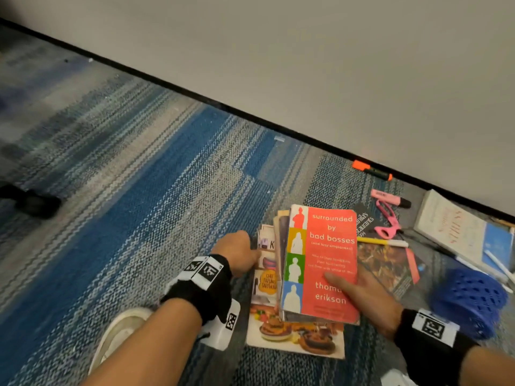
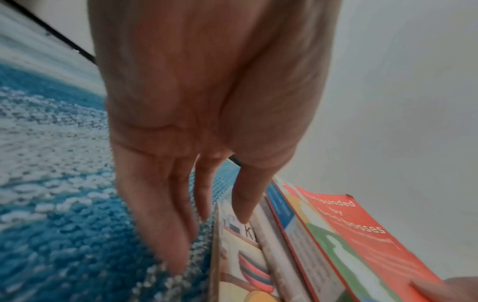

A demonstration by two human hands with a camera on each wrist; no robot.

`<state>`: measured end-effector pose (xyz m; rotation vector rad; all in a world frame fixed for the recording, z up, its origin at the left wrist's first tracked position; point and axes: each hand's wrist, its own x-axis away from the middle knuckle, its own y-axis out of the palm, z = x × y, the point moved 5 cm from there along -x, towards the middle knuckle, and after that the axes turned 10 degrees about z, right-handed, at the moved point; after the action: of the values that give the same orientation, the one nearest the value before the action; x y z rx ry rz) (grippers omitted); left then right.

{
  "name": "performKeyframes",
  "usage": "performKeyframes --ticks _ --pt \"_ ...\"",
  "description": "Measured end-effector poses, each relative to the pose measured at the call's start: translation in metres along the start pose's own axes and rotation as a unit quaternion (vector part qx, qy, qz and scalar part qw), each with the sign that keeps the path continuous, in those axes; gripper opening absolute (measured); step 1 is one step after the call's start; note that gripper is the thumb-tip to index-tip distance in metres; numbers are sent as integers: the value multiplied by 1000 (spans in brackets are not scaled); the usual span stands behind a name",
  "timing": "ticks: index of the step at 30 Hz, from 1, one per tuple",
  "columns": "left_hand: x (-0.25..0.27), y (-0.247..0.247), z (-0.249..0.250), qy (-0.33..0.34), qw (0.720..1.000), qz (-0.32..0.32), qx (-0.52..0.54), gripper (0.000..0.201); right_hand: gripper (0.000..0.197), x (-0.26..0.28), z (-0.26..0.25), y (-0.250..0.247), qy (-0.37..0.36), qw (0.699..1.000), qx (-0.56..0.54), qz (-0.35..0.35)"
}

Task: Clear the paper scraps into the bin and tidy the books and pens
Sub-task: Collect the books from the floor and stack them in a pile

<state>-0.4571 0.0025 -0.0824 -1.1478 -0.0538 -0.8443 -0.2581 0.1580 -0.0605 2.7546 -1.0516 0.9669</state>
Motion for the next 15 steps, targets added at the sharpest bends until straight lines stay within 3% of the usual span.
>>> performKeyframes --ticks 3,5,10,15 --pt "6 19 -2 -43 992 -109 48 34 37 2 15 -3 40 999 23 -9" --pt "8 32 4 -27 990 -134 44 32 39 4 20 -5 74 997 29 -23" --pt "2 45 13 -1 997 -45 -65 33 32 4 9 3 56 998 19 -24" --pt "-7 27 12 -63 997 40 8 45 22 -26 -12 11 21 997 65 22"
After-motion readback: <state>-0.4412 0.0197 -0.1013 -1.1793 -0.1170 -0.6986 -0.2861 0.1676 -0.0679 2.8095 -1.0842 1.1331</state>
